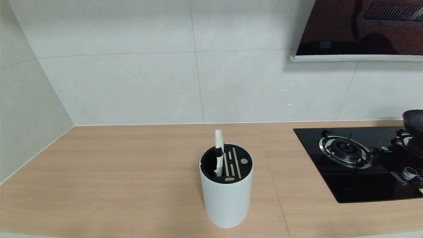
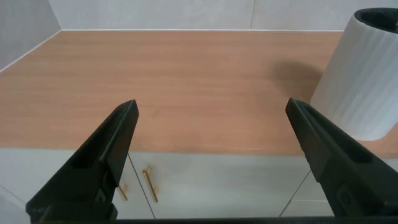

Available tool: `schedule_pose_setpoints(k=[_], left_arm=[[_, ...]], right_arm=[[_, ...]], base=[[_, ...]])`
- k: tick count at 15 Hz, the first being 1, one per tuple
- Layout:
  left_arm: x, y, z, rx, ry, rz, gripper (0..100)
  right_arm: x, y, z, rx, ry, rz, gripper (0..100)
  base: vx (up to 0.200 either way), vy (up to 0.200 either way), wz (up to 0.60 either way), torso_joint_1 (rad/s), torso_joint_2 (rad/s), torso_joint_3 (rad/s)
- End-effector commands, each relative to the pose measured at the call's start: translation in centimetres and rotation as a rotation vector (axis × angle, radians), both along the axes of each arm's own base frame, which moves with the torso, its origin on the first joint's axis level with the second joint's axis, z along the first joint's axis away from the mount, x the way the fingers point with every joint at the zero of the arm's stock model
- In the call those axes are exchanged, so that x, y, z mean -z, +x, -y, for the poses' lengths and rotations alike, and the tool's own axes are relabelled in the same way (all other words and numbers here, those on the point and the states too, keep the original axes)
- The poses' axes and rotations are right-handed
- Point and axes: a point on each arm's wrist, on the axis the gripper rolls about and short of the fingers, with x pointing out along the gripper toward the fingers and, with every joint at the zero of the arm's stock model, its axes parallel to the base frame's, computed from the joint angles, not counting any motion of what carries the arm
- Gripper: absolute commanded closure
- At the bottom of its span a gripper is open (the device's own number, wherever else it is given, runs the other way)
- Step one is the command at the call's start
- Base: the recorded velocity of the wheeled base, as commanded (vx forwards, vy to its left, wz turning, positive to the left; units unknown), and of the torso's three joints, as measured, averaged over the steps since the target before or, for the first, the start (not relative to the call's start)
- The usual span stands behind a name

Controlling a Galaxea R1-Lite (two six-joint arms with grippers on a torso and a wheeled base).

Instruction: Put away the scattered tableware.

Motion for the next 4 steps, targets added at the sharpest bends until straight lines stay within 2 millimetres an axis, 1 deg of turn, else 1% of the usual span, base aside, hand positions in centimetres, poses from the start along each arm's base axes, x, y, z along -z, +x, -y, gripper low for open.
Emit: schedule_pose_setpoints(k=[1,4], left_arm=[[-0.01,0.01,0.0,0.0,0.0,-0.001,0],[-0.01,0.01,0.0,-0.001,0.0,-0.001,0]], right_arm=[[0.05,0.02,0.0,-0.002,0.0,-0.005,0],[0.05,0.02,0.0,-0.002,0.0,-0.005,0]], base=[[0.0,0.0,0.0,0.0,0.0,0.0],[0.0,0.0,0.0,0.0,0.0,0.0]])
